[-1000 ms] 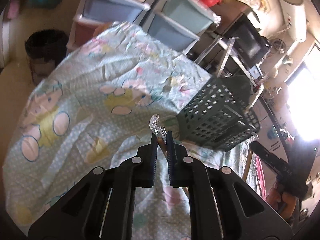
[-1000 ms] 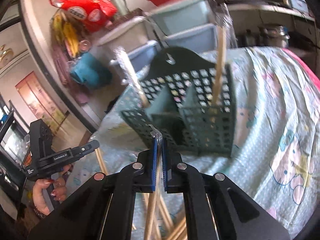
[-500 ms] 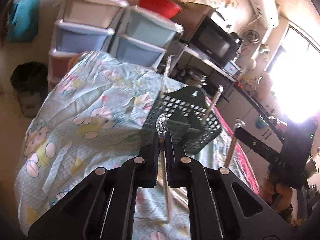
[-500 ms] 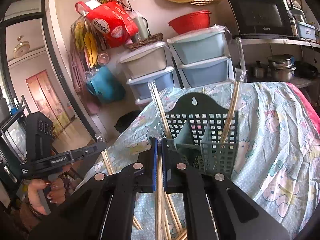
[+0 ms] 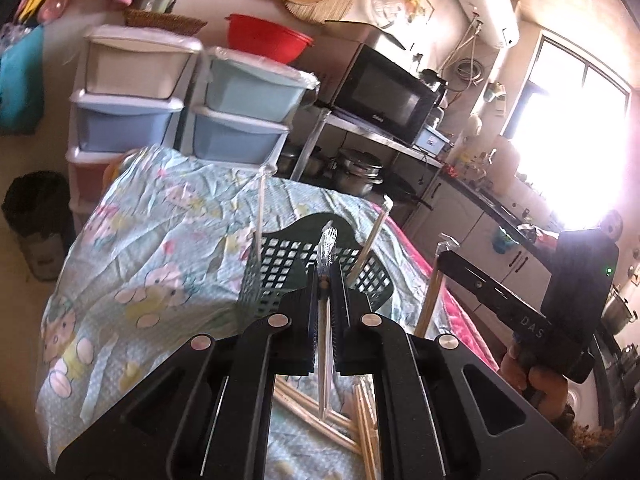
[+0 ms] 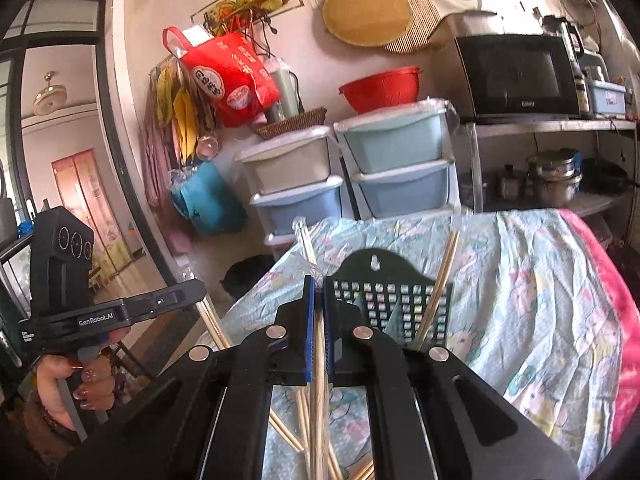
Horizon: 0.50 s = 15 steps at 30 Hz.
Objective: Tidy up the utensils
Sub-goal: 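Lift both held chopsticks upright and carry them above the caddy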
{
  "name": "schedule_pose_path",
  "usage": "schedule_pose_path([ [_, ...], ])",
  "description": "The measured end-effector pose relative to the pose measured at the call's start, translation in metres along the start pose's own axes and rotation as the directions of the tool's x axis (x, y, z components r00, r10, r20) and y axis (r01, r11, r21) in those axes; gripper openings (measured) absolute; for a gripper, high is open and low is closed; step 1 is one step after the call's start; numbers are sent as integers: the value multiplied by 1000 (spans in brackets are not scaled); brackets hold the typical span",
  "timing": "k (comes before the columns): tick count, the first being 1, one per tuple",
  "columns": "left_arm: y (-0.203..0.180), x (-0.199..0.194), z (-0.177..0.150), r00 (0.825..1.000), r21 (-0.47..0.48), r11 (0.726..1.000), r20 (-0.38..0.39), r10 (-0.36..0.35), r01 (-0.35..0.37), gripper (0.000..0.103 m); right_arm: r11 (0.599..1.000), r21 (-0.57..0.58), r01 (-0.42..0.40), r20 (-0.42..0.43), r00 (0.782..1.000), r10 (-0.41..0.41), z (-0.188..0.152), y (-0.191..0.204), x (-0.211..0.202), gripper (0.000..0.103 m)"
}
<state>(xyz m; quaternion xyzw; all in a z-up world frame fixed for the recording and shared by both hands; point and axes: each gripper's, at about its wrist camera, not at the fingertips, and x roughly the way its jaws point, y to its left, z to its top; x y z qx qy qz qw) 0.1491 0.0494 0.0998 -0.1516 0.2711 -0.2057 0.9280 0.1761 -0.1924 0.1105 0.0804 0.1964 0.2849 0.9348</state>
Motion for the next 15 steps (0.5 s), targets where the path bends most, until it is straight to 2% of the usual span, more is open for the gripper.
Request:
schedule_pose_path([
  [15,-19,-5,47,996,44,999,85,-14,10,3,995,-83,54,128,991,-43,49,3,-1,4],
])
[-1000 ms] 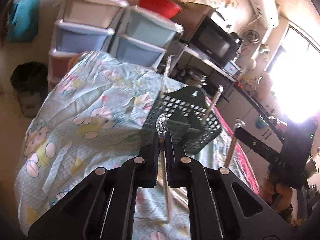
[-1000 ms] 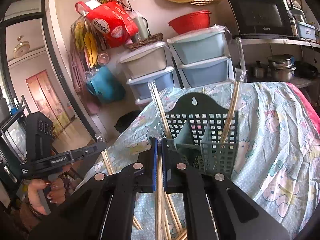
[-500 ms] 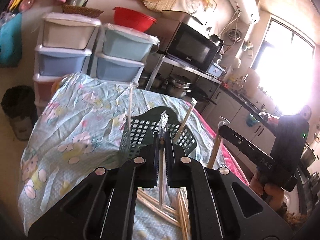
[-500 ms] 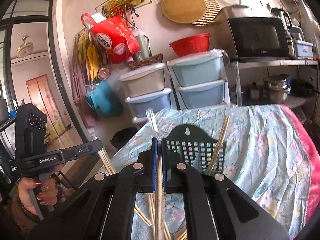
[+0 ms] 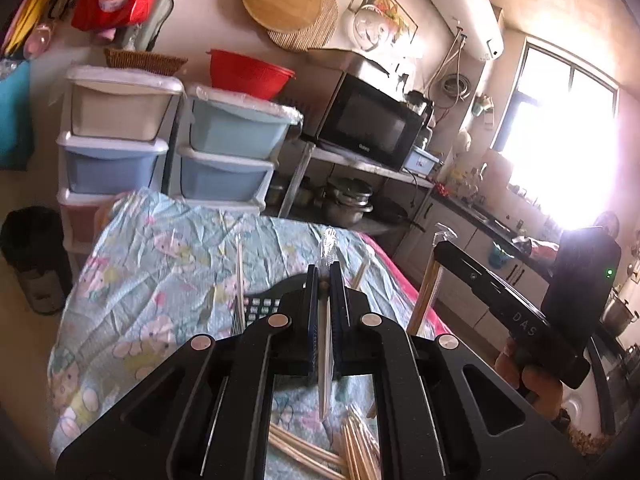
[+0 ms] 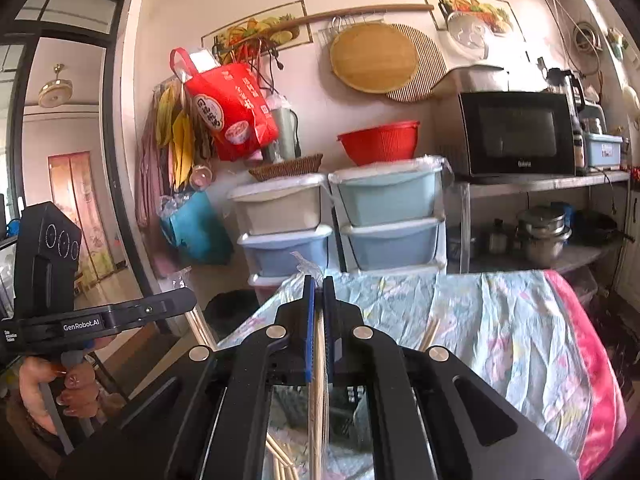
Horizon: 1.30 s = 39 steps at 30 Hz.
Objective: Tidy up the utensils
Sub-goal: 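Lift both held chopsticks upright and carry them above the caddy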
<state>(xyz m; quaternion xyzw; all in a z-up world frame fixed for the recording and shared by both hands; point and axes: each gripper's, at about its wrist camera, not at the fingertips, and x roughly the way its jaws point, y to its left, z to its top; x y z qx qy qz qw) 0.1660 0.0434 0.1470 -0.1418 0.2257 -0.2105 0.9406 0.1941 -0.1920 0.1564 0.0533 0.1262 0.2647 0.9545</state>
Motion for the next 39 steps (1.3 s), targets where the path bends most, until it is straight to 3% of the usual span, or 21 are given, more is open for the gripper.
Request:
schedule_pose_path([
  [13,-8,-1,56,993,71,995,99,63,-71,3,999,-49,-7,139,990,14,53,6,14,4],
  [22,1,7,73,984,81,988,132,116,-128,3,997,-82,14,224,975,5,78,8,28,4],
  [39,30,43,41,983,52,985,98,156,-162,3,990,-116,81,234,971,-52,31,2,61,4],
])
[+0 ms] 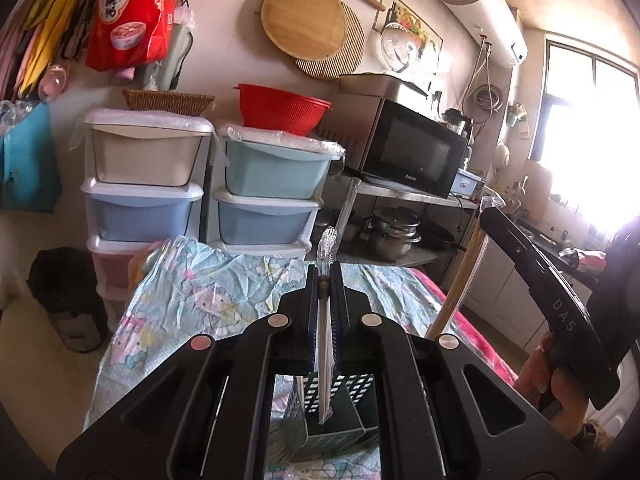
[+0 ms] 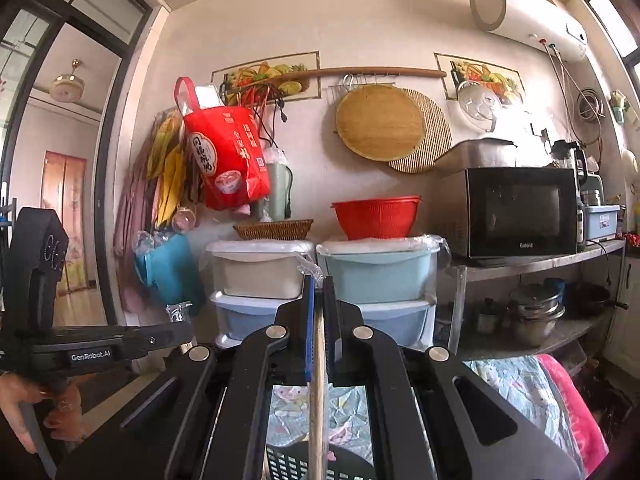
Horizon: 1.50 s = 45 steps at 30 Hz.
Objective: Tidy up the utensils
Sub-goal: 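Lift both held chopsticks upright and carry them above the caddy, then lower the chopsticks into the caddy and open both tools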
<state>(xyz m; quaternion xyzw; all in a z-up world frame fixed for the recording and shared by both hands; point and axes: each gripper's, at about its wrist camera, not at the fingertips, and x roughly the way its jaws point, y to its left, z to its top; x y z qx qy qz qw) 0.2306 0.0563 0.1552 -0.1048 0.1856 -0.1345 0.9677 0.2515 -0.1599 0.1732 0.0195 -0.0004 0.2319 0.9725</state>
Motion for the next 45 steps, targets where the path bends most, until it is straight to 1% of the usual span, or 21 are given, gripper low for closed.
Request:
schedule_pose_path([
  [6,-1,5,-20,1000,6,1000,-4,15,-15,3,1000,6,16,-18,1000,-16,-25,1,5,4],
  [10,1,5,-35,999,4,999,-6,34,-34,3,1000,10,22,-46,999,-22,-41,-1,11,4],
  [16,9,7,-52,998,-35,998,-32,45,-46,3,999,1,39,-92,995,-39,-61,-1,19,4],
  [20,7,8,-59,998,-27,998,-40,54,-56,3,998,12,56,-116,992,-54,-70,-3,18,5],
  [24,3,6,-60,998,-15,999,-29,52,-52,3,998,15,62,-130,990,-59,-72,-4,16,5],
  [27,2,5,-62,999,-25,999,-33,42,-43,3,998,19,67,-147,987,-63,-74,-5,13,5],
  [29,2,4,-63,999,-26,999,-33,41,-42,3,997,21,70,-157,985,-66,-76,-6,9,8],
  [30,2,5,-62,999,-26,999,-34,40,-41,3,997,21,73,-162,984,-69,-76,-6,8,13],
  [32,1,3,-63,999,-29,999,-35,41,-42,4,997,18,77,-166,983,-73,-77,-6,3,16],
  [35,2,0,-65,998,-38,998,-40,41,-42,14,996,20,84,-177,981,-79,-76,-7,-3,24],
  [37,2,-2,-67,998,-44,998,-43,42,-44,17,996,23,90,-179,980,-85,-75,-7,-9,29],
  [38,2,-3,-68,998,-47,998,-45,41,-43,21,996,20,90,-181,980,-85,-75,-7,-12,29],
  [40,2,-4,-69,998,-49,998,-50,36,-39,29,996,13,88,-184,979,-84,-74,-6,-18,38],
  [42,1,-6,-71,998,-49,998,-55,34,-36,36,996,1,91,-186,979,-89,-74,-4,-24,40],
  [44,1,-8,-72,998,-53,998,-55,26,-29,41,995,-9,95,-194,976,-95,-74,-3,-28,46],
  [45,1,-9,-73,998,-55,998,-54,23,-26,46,995,-13,101,-197,975,-102,-74,-3,-31,49],
])
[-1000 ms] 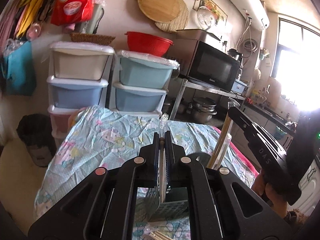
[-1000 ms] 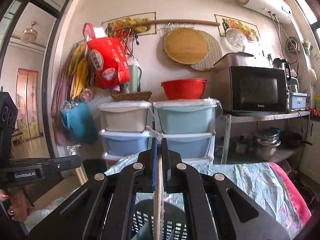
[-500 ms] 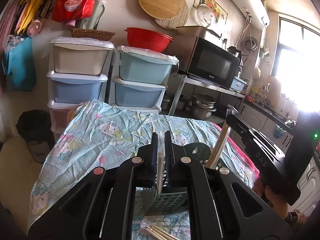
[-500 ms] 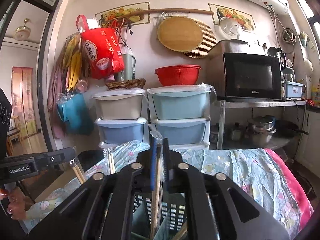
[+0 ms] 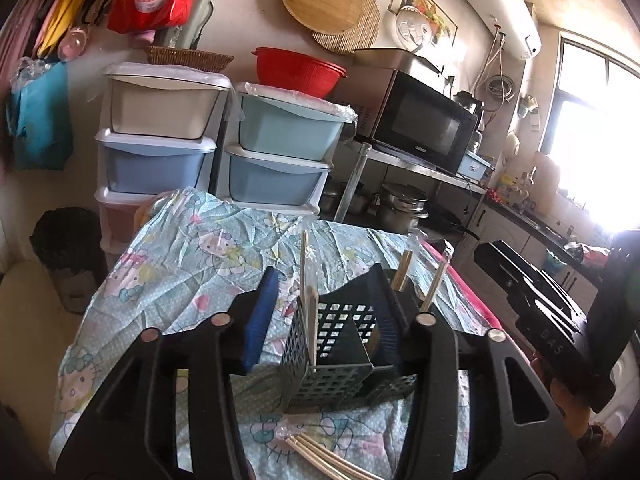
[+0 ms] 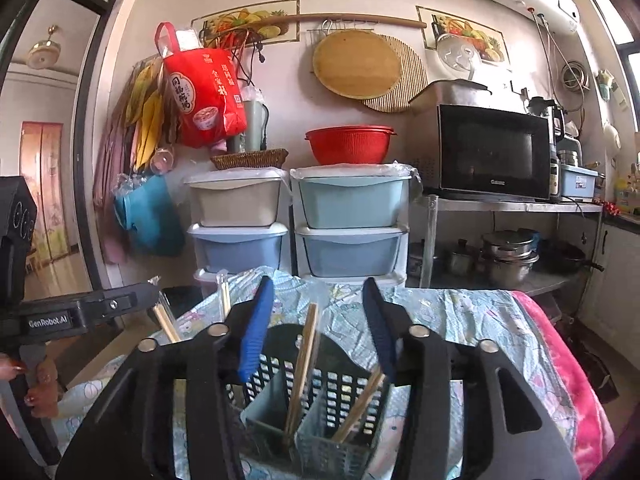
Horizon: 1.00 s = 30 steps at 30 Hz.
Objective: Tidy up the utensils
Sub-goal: 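Lower the chopsticks into the caddy and open both tools, then withdraw both open tools away from the caddy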
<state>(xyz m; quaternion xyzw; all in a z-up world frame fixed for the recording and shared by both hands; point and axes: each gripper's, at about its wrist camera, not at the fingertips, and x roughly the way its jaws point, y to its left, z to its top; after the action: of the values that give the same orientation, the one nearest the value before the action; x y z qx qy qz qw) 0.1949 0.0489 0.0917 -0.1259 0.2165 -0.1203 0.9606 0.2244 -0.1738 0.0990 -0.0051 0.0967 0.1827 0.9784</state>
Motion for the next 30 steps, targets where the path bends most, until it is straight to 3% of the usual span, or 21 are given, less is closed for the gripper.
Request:
schedule_pose_path([
  [12,9,-30,-2,999,-18,1000,41,-14,15,91,1000,-7,9,-1,1000,-9,1,8,-28,71],
  [19,12,-53,-3,998,-15,1000,66,-7,8,92,1000,-16,-3,14,1000,3,3,19,-44,82],
  [30,21,-68,-17,998,-38,999,56,25,-23,92,1000,-31,-5,-1,1000,5,-4,31,-62,89],
])
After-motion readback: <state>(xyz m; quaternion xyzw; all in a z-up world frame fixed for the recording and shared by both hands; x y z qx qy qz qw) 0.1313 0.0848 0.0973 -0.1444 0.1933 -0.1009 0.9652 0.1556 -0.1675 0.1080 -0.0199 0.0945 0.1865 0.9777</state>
